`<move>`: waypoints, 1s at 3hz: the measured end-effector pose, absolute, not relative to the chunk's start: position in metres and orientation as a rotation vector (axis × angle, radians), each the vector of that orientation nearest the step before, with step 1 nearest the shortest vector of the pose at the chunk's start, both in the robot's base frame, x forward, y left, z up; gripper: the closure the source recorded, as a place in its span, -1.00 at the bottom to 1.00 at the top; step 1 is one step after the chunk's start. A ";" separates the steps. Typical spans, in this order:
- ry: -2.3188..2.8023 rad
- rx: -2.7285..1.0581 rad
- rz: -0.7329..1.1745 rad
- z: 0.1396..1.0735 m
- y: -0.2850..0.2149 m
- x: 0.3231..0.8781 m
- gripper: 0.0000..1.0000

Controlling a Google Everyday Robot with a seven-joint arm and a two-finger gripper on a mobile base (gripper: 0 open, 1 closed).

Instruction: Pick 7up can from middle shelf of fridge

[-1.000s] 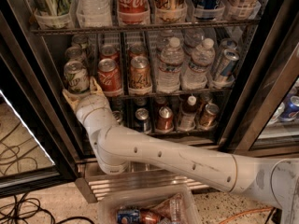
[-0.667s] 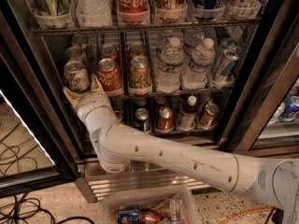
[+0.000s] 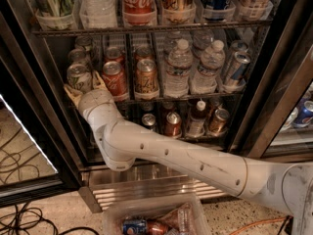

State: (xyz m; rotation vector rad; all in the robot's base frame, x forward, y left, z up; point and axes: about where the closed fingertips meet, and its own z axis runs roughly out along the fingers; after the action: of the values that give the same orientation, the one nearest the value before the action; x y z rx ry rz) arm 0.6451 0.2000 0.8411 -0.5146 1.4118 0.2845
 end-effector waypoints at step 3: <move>1.426 -0.534 0.307 0.836 0.208 0.651 0.99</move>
Offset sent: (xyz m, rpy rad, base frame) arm 0.0088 0.0089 -0.0054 -0.0052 0.0027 0.0312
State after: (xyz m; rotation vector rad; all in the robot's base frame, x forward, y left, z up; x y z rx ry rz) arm 0.6512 0.2079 0.8358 -0.5338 1.4261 0.3075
